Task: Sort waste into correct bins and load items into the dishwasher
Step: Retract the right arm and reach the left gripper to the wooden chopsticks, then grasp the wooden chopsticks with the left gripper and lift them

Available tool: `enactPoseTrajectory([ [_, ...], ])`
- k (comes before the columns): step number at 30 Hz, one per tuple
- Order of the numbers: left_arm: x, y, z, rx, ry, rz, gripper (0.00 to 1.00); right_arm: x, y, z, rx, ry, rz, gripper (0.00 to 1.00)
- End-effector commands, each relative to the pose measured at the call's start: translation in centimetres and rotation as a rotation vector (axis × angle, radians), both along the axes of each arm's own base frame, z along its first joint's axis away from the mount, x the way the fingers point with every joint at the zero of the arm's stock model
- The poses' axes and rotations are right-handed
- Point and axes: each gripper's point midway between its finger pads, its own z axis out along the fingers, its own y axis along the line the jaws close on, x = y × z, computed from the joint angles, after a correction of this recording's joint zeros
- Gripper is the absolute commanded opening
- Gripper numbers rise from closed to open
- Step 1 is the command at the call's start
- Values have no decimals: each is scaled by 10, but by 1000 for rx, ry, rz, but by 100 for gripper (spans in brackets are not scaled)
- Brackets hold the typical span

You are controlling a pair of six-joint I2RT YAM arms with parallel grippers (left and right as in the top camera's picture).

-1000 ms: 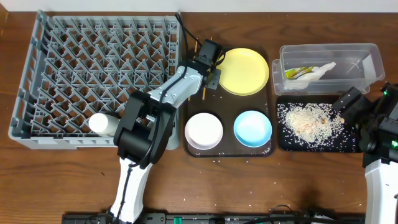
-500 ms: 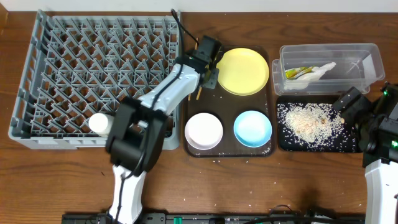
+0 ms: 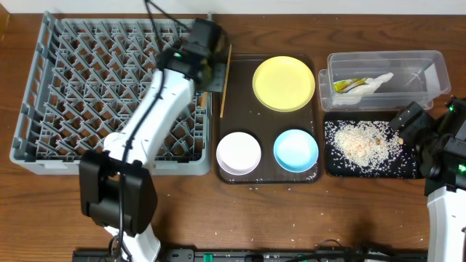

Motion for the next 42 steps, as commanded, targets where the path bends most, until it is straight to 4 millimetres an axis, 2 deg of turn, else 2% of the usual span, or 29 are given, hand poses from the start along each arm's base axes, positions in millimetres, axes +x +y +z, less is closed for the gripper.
enactPoseTrajectory([
  [1, 8, 25, -5, 1, 1, 77, 8, 0, -5, 5, -18, -7, -14, 99],
  [4, 8, 33, -14, 5, 15, 92, 8, 0, -5, 5, -18, -7, -14, 99],
  [6, 0, 34, -36, 19, 64, 91, 8, 0, -5, 5, -18, -7, -14, 99],
  [9, -6, 36, -59, 35, 113, 92, 8, 0, -5, 5, -18, -7, -14, 99],
  [13, -8, 34, -75, 35, 152, 86, 8, 0, -5, 5, -18, -7, -14, 99],
  [18, -7, 33, -75, 33, 147, 86, 8, 0, -5, 5, -18, -7, -14, 99],
  [20, -7, 29, -71, 9, 149, 78, 16, 0, -5, 5, -18, -7, -14, 99],
  [22, -6, 25, -61, -14, 137, 71, 17, 0, -5, 5, -18, -7, -14, 99],
  [29, -7, 24, -2, -59, 9, 75, 17, 0, -5, 5, -18, -7, -14, 99],
  [30, -9, 20, 7, -79, -7, 66, 21, 0, -5, 5, -18, -7, -14, 99],
  [32, -12, 3, 22, -136, -34, 22, 21, 0, -5, 5, -18, -7, -14, 99],
  [33, -14, -18, 29, -188, -48, -32, 21, 0, -5, 5, -18, -7, -14, 99],
  [34, -14, -28, 29, -203, -54, -57, 24, 0, -5, 5, -18, -7, -14, 99],
  [36, -11, -58, 13, -131, -74, -157, 36, 0, -5, 5, -18, -7, -14, 99],
  [41, 10, -54, -29, 108, -113, -115, 52, 0, -5, 5, -18, -7, -14, 99],
  [42, 13, -55, -37, 122, -113, -111, 52, 0, -5, 5, -17, -7, -14, 99],
])
